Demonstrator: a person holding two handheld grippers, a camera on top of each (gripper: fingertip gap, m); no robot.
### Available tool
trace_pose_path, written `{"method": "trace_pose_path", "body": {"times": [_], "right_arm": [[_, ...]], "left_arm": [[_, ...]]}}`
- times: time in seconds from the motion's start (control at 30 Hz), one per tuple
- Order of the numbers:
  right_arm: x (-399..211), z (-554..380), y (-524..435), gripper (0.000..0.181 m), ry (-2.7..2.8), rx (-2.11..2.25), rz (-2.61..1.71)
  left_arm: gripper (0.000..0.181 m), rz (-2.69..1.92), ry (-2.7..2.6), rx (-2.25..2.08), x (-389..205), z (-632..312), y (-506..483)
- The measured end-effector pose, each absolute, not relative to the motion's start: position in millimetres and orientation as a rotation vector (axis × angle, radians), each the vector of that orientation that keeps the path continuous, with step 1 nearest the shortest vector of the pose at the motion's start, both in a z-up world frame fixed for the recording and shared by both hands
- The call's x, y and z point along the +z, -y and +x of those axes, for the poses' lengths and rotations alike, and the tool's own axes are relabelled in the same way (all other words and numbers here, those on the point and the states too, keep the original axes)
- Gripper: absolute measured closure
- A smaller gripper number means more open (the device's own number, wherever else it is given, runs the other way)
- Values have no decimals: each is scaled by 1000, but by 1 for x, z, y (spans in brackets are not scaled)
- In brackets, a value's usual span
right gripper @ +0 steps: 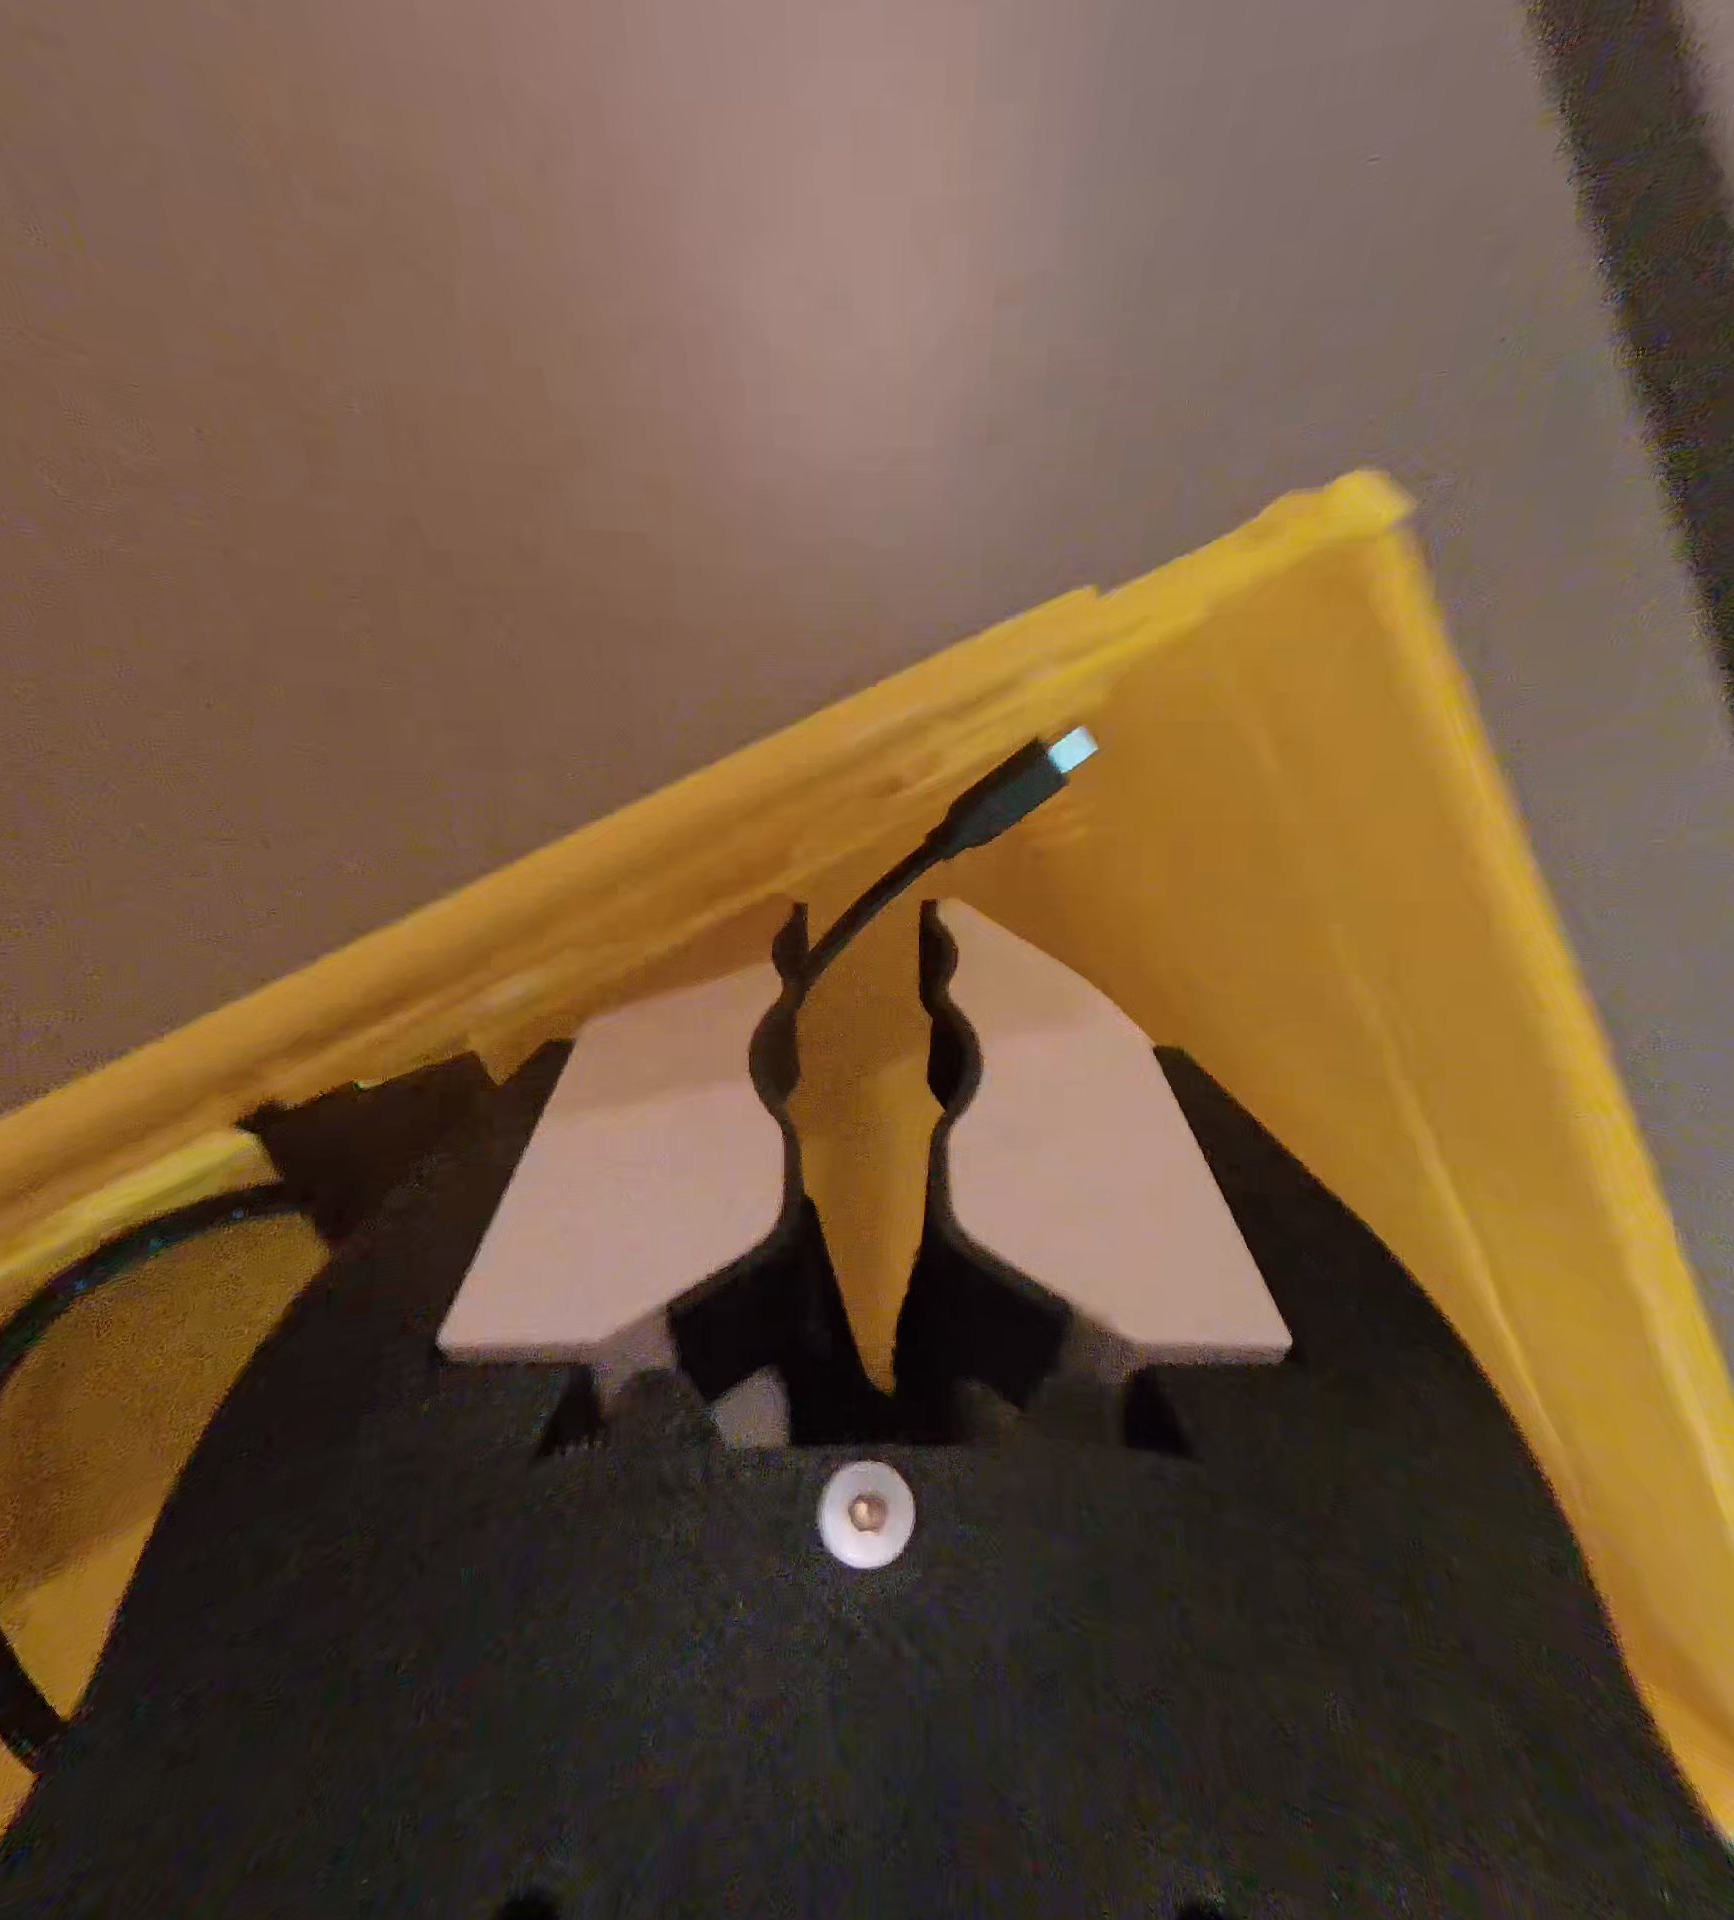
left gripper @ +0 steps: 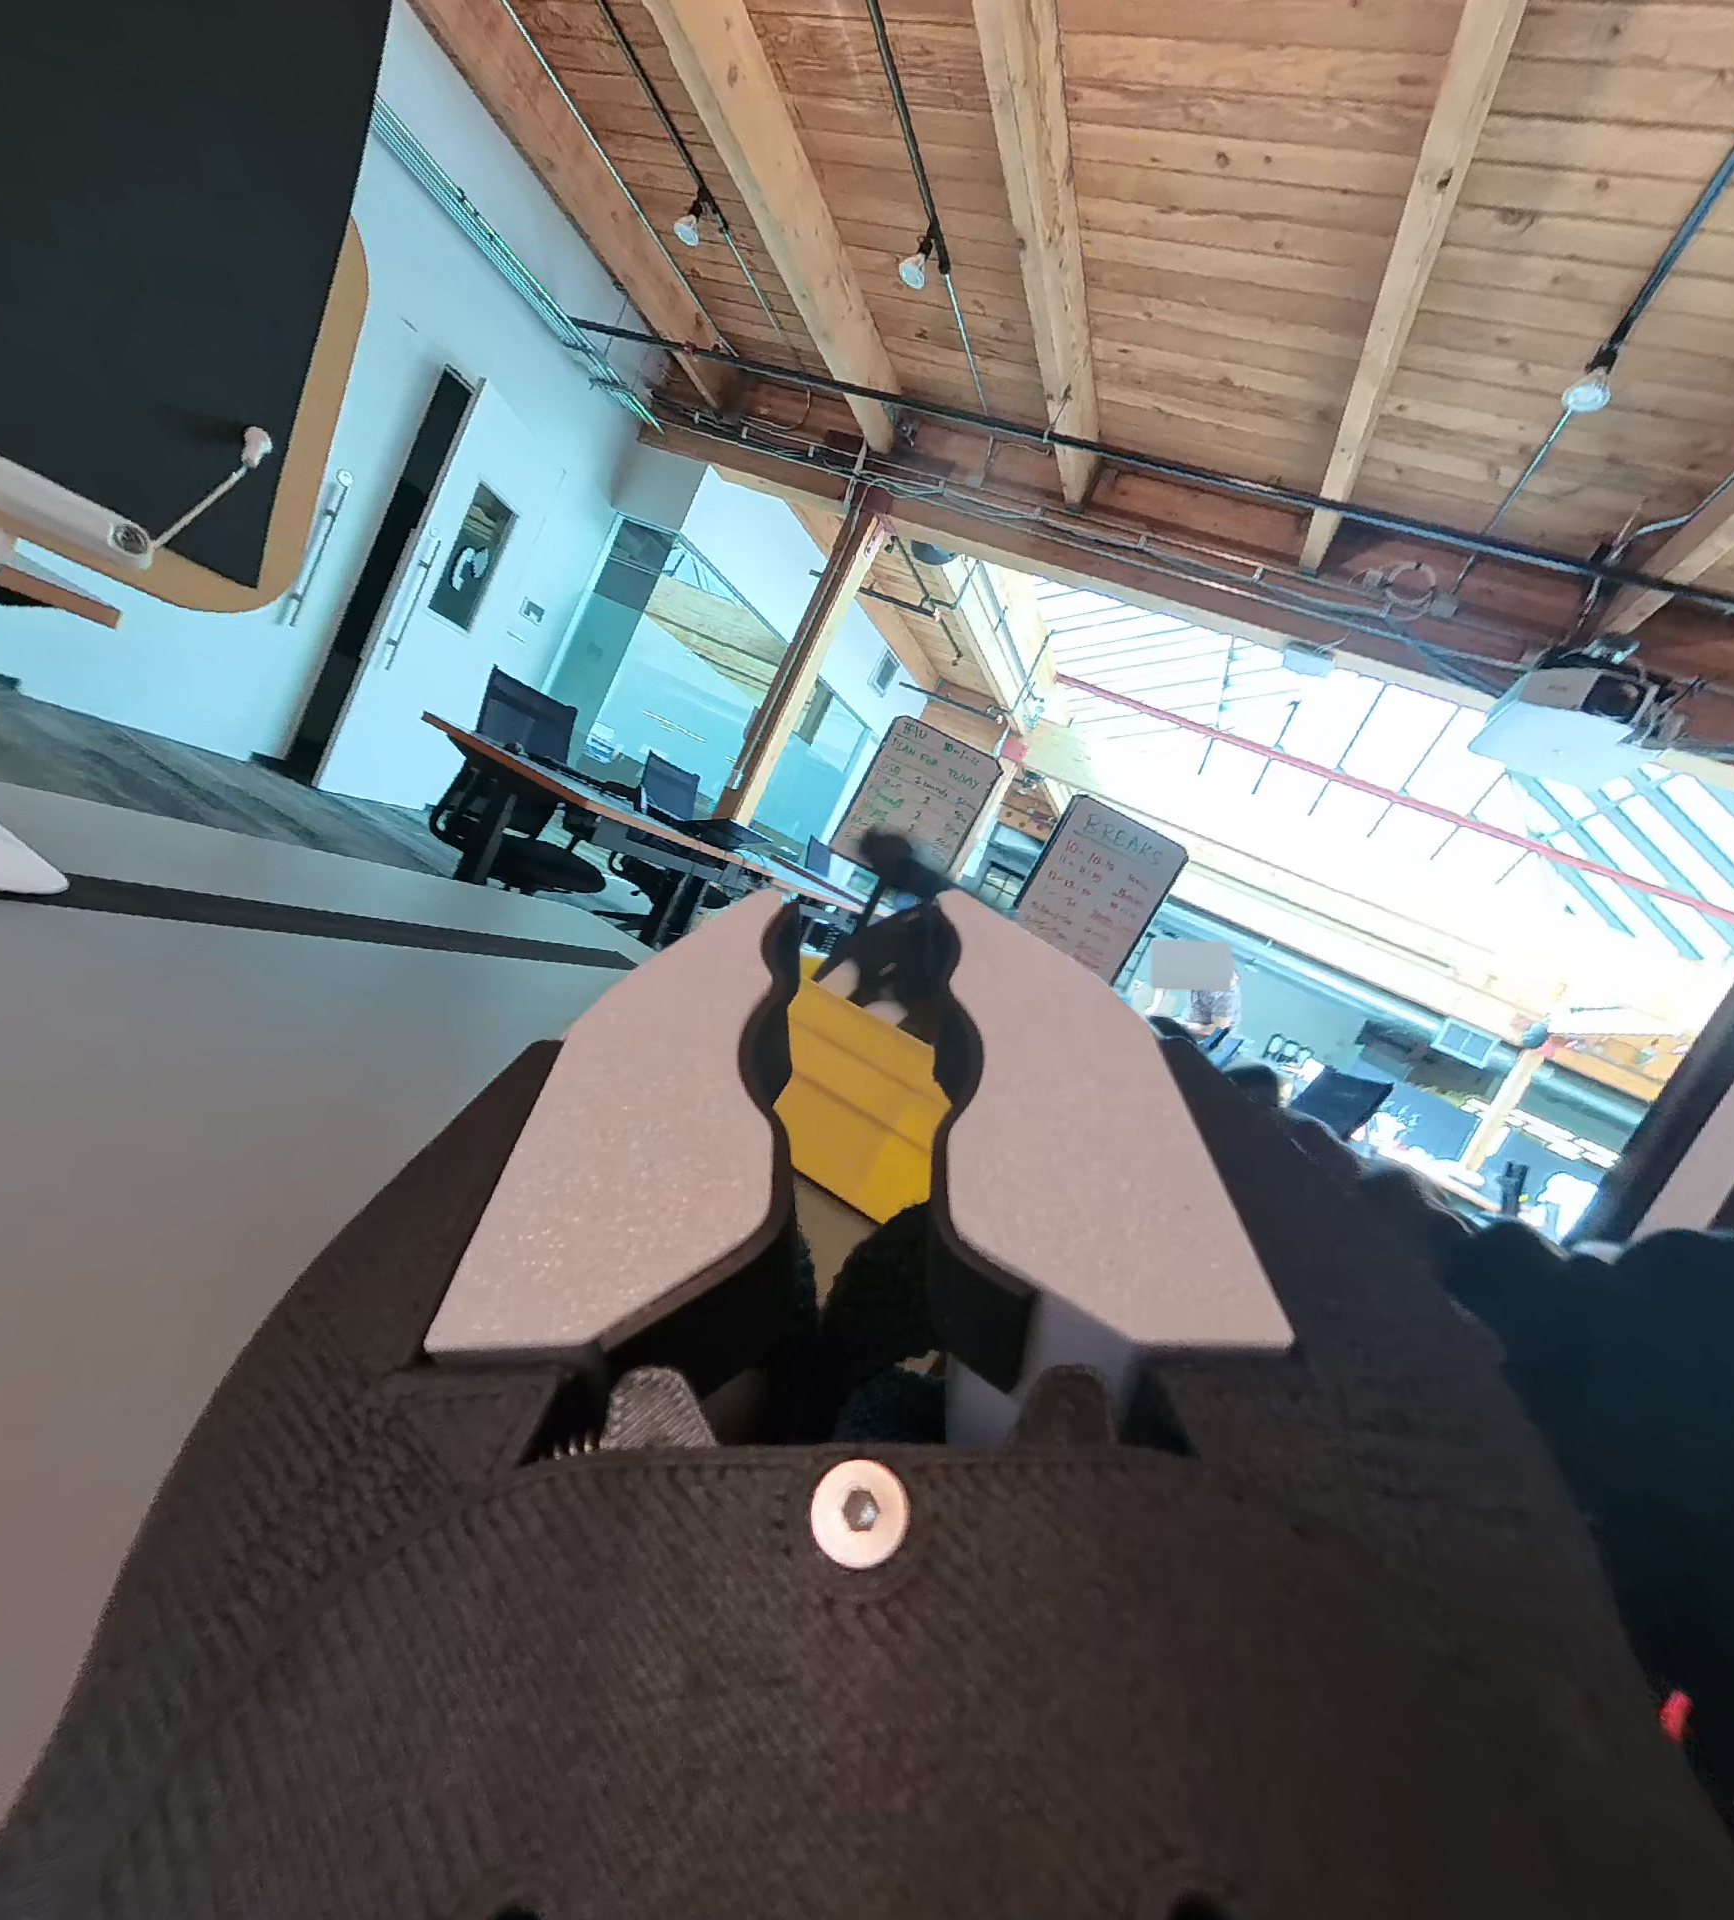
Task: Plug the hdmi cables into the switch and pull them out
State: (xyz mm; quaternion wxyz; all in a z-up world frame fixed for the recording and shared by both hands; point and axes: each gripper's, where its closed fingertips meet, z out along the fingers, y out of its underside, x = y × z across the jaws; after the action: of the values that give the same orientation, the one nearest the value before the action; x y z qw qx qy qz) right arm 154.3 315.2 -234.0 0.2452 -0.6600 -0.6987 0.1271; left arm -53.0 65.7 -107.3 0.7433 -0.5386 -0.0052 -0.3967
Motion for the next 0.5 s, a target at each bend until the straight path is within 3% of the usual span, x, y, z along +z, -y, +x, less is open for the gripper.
{"method": "trace_pose_path", "body": {"times": [0.03, 0.17, 0.3, 0.37, 0.5], "right_arm": [[-210, 152, -318, 160, 1768, 364, -1773], [-75, 167, -298, 151, 1022, 544, -1547], [39, 205, -197, 139, 419, 989, -977], [57, 231, -148, 142, 190, 1058, -672], [16, 220, -99, 143, 44, 1028, -485]], "left_arm": [[159, -1182, 6, -858, -107, -53, -66], [159, -1196, -22, -819, -108, -49, -66], [159, -1212, -59, -763, -109, -46, -66], [159, -1221, -85, -740, -109, -43, -65], [159, -1293, -197, -731, -95, -39, -53]]}}
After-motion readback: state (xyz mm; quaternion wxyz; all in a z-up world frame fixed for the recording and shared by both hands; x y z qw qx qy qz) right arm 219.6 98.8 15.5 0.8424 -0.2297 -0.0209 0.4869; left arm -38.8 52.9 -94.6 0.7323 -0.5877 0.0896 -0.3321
